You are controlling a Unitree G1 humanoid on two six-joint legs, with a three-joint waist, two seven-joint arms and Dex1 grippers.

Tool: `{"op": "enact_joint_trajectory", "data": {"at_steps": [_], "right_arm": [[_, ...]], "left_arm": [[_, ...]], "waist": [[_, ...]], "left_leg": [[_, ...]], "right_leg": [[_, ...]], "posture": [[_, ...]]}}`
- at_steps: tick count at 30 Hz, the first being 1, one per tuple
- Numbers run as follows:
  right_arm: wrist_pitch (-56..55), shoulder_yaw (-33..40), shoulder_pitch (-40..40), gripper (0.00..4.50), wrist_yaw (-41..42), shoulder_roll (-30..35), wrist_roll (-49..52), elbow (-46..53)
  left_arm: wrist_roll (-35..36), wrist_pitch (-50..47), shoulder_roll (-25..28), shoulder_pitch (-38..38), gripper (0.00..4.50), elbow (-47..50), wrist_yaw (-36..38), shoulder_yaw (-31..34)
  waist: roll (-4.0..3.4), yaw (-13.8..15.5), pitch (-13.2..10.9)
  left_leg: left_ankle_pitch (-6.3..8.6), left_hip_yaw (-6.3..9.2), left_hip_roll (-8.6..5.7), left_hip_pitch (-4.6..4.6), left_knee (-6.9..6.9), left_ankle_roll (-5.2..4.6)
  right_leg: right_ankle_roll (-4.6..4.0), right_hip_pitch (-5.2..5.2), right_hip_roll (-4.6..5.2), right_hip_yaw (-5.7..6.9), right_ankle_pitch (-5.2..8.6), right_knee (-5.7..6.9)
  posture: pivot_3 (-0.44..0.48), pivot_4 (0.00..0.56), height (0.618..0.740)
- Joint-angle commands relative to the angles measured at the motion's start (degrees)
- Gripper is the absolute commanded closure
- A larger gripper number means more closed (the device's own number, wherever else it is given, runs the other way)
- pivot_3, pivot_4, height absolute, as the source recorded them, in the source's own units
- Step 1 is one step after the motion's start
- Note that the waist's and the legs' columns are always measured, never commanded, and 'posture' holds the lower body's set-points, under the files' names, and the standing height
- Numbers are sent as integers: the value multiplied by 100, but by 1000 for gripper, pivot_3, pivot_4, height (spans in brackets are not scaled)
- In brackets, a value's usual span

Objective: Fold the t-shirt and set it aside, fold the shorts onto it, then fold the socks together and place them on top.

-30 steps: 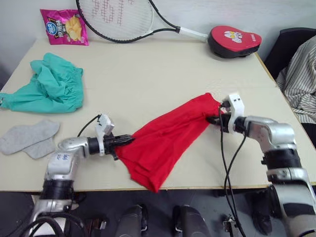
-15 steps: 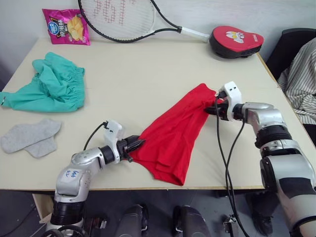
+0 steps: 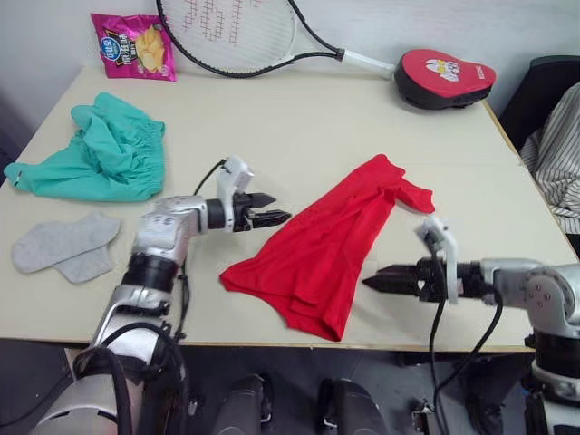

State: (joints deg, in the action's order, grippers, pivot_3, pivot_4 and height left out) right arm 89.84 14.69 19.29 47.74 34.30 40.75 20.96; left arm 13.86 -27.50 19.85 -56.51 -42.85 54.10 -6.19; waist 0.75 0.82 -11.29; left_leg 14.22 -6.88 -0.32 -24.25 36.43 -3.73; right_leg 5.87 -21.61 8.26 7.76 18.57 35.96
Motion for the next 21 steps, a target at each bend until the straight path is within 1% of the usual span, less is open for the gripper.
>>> {"op": "enact_joint_trajectory", "data": {"at_steps": [1,3,5,8,9,10,12,16,21], "right_arm": [[264,27,-216,52,-351,-169,268,664],[265,-30,-285,52,-598,-339,270,659],[266,-33,-274,52,-786,-509,253,616],[265,-59,-233,52,-1091,-913,208,544],[265,-87,-234,52,-1145,-1008,229,535],[265,-114,-241,223,-1201,-1098,235,531],[260,-156,-254,588,-1295,-1206,229,527],[166,-236,-265,1877,-1455,-1367,250,482],[141,-197,-254,3640,-1563,-1443,312,452]], "left_arm": [[-380,611,-322,-573,886,-1213,-46,-84],[-559,923,-502,-827,886,-1775,-203,-77],[-635,1042,-618,-1006,886,-2162,-298,-4],[-353,675,-817,-1304,886,-2590,-338,453],[-458,745,-840,-1336,886,-2653,-335,424],[-567,804,-863,-1353,886,-2702,-327,392],[-698,878,-900,-1369,1282,-2757,-277,359],[-835,1037,-986,-1349,2359,-2797,-326,378],[-886,1169,-1033,-1280,3953,-2776,-423,481]], "waist": [[1,18,-1],[2,21,-1],[6,25,2],[11,6,5],[12,-2,5],[12,-14,5],[12,-43,6],[12,-85,6],[12,-89,5]], "left_leg": [[0,1,0,-1,0,0],[2,1,0,-1,2,-4],[4,-1,0,0,4,-6],[5,0,1,4,5,-7],[5,1,1,4,5,-7],[5,2,1,5,5,-7],[5,2,1,5,5,-7],[5,2,1,4,0,-6],[5,0,0,0,1,-7]], "right_leg": [[0,0,-2,1,0,-1],[0,0,-1,0,0,-3],[1,1,2,-1,-1,-4],[1,0,5,-2,-1,-9],[1,0,5,-1,-1,-8],[1,-1,5,-1,-1,-7],[1,-1,4,-1,-1,1],[1,-1,0,0,-1,6],[1,-2,-2,0,-1,2]], "posture": [[0,150,740],[0,150,740],[0,150,740],[0,150,740],[0,150,740],[0,150,740],[0,150,740],[0,150,740],[0,150,740]]}}
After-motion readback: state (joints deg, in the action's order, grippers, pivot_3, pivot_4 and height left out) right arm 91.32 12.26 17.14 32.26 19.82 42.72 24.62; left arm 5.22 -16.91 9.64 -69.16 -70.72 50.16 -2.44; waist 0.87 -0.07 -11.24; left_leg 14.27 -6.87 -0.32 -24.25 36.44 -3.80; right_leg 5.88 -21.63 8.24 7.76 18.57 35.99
